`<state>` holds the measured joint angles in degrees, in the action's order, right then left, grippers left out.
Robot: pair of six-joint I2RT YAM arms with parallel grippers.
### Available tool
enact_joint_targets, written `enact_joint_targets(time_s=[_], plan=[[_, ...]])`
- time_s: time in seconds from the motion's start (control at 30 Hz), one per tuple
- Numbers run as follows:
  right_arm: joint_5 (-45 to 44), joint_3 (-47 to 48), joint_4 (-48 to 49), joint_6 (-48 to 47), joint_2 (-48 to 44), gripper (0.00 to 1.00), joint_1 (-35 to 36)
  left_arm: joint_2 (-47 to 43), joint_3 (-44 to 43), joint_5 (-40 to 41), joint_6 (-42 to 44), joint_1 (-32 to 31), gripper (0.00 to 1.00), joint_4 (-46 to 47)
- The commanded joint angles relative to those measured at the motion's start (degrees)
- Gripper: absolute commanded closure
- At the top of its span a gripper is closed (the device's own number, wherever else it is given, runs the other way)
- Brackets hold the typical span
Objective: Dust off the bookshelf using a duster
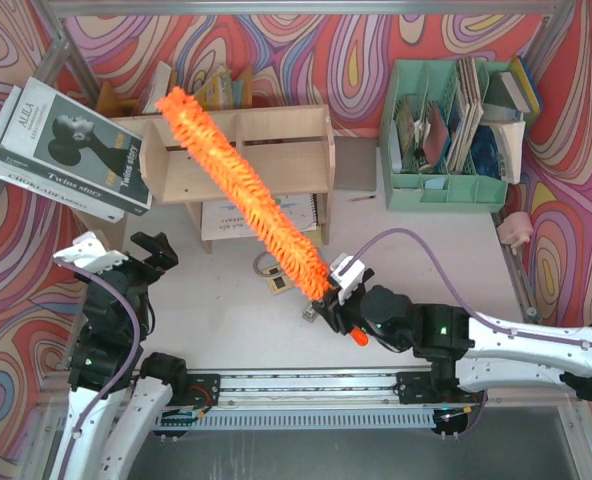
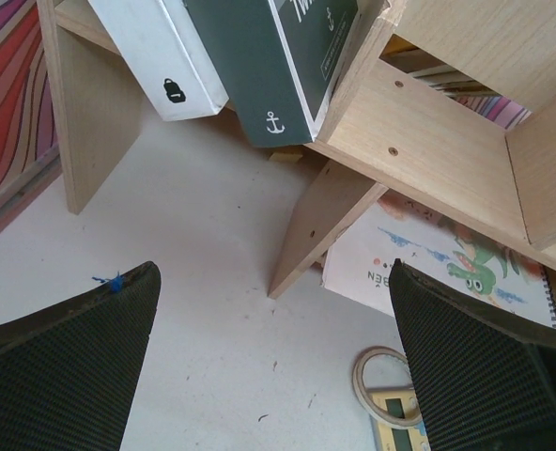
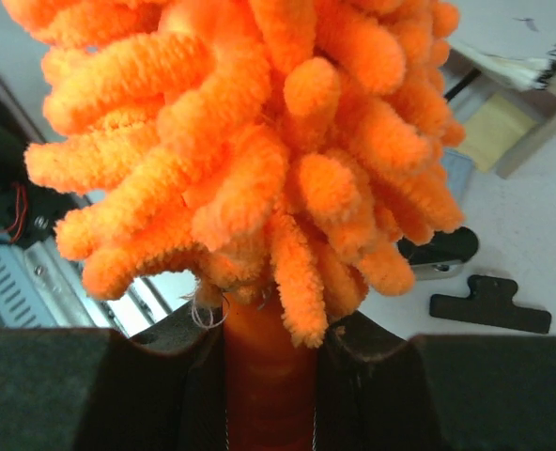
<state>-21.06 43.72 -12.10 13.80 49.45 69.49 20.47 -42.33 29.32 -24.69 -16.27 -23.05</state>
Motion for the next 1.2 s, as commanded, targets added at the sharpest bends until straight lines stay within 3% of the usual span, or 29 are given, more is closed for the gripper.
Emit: enact_joint_targets(time_s=[0.0, 0.37, 0.6, 1.17], plan=[[-4.7, -0.7, 6.0, -2.3, 1.4, 1.0, 5.0, 0.5, -0.7, -0.6, -0.3, 0.8, 0.01, 0.0], [-8.8, -3.5, -1.5, 8.0, 6.5, 1.0, 12.2, -0.8, -0.5, 0.4, -0.5, 1.1, 0.01, 0.0], [-8.3, -3.5, -4.0, 11.5, 12.3, 1.0, 13.5, -1.9, 0.0, 2.1, -1.0, 1.6, 0.01, 0.1], [-5.1, -6.2, -7.1, 18.2, 15.3, 1.0, 14.8, -0.9, 0.1, 3.1, -1.5, 2.6, 0.02, -0.1]])
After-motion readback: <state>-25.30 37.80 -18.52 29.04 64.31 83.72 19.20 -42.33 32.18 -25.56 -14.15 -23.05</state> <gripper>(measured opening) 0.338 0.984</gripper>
